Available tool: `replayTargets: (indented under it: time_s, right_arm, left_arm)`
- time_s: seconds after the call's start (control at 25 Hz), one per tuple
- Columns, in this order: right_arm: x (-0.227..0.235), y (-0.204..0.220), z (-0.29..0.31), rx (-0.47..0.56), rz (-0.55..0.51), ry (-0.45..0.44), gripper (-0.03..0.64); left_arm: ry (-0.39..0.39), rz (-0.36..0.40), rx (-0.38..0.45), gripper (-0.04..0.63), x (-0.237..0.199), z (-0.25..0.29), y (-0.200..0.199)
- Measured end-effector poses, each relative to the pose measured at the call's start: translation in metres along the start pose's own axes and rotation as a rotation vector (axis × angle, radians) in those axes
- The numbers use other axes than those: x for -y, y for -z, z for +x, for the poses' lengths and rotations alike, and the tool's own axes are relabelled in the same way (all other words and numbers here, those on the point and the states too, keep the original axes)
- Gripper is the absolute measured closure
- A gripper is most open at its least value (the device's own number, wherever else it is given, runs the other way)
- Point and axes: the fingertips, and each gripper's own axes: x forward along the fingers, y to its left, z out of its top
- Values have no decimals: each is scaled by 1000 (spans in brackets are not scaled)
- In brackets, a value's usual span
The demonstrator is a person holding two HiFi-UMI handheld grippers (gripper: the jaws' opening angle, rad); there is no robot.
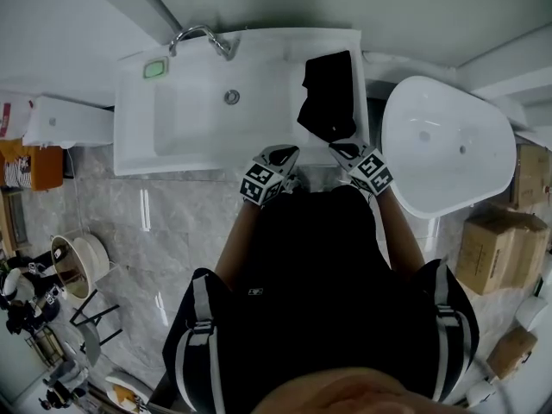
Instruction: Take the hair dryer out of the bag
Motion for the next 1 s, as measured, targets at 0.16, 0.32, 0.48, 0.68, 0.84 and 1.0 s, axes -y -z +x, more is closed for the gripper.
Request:
replayTargets:
  time_s: [0.16, 0.32, 0.48, 0.68, 0.84, 1.0]
  right_arm:
    - [4, 0, 3, -21, -4, 25, 557]
    - [12, -6, 5, -28, -25, 36, 557]
    - [15, -3, 9, -43, -37, 22, 557]
    - [23, -5, 14, -60, -71, 6, 557]
    - [40, -2, 16, -72, -86, 4, 557]
    - [55, -1, 18, -80, -103, -5, 557]
  left_arm:
    - [5, -1, 7, 580, -7, -4, 2]
    - [3, -2, 2, 580, -12, -6, 1]
    - [-18, -17, 2, 580, -14, -8, 3]
    - [-47, -29, 11, 580, -20, -8, 3]
    - [-67, -46, 11, 580, -21, -1, 3]
    - [-99, -72, 18, 580, -31, 5, 1]
